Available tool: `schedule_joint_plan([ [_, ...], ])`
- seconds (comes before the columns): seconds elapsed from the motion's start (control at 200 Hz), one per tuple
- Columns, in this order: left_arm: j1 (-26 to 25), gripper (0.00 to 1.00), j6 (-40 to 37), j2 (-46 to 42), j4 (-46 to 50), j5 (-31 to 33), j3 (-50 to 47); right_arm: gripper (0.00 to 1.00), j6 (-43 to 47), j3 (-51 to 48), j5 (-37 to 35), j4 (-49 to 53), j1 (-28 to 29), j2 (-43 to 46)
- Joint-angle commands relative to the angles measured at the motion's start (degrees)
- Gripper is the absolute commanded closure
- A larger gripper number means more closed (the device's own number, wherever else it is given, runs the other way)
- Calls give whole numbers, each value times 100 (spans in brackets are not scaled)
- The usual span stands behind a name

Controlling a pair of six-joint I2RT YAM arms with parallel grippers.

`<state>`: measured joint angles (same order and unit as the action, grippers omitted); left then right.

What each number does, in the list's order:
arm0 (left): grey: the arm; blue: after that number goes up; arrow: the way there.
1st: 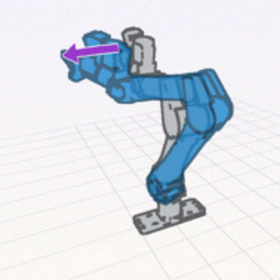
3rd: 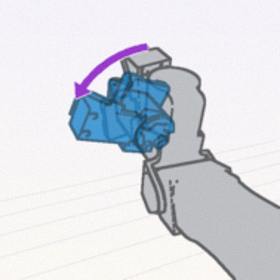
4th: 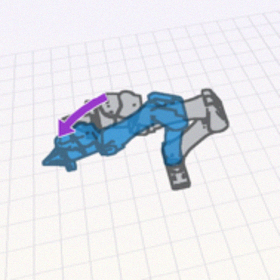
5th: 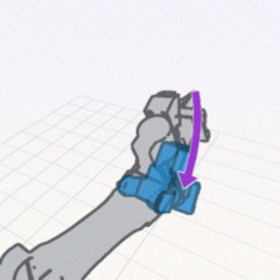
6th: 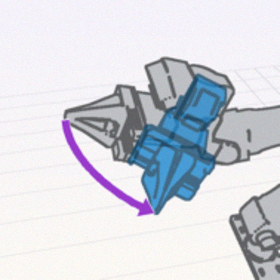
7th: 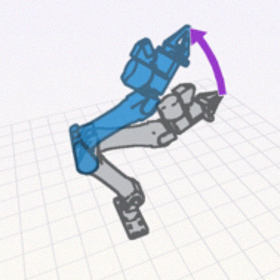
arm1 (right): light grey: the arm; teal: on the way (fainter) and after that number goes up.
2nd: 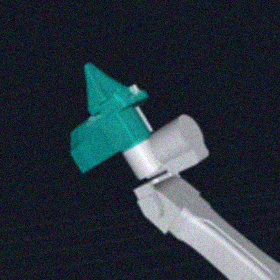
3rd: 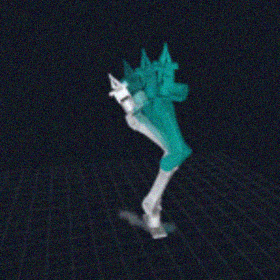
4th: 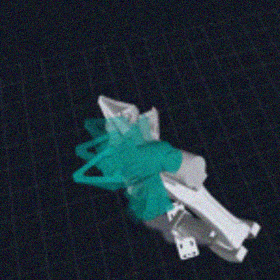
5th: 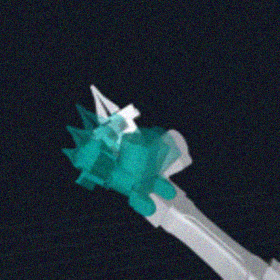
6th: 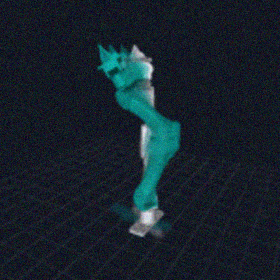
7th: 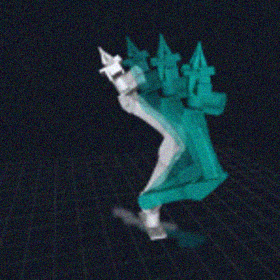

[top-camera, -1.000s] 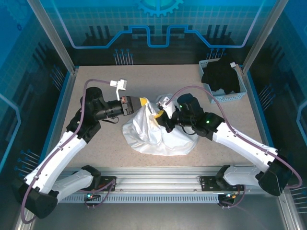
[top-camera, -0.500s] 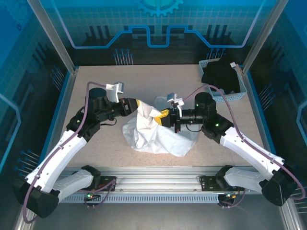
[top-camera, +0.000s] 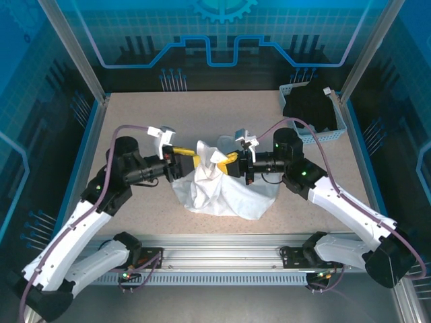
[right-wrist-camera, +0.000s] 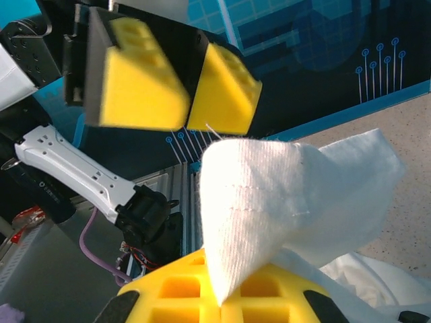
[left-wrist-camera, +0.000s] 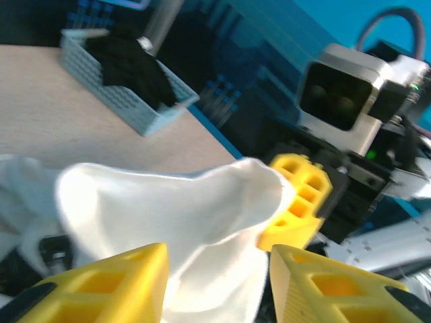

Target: Fold the inside-out t-shirt

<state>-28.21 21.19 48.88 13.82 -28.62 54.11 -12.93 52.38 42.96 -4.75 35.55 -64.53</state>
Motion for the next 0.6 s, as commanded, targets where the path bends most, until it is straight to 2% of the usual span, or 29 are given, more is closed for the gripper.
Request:
schedule_joint_plan([
  [0.0, -298, 51, -527, 300, -197, -382, 141, 100, -41, 189, 207, -105, -65, -40],
  [0.125, -411, 47, -677, 564, -373, -359, 230, 100, 27, 215, 231, 13, -66, -42],
  [0.315, -431, 50, -712, 793, -523, -394, 246, 100, 139, 195, 253, 173, -66, 44],
  [0.46, -457, 64, -604, 906, -711, -559, 261, 100, 176, 139, 238, 194, -66, 61],
  [0.595, -509, 89, -475, 990, -713, -708, 393, 100, 235, 220, -119, 481, -66, 85],
])
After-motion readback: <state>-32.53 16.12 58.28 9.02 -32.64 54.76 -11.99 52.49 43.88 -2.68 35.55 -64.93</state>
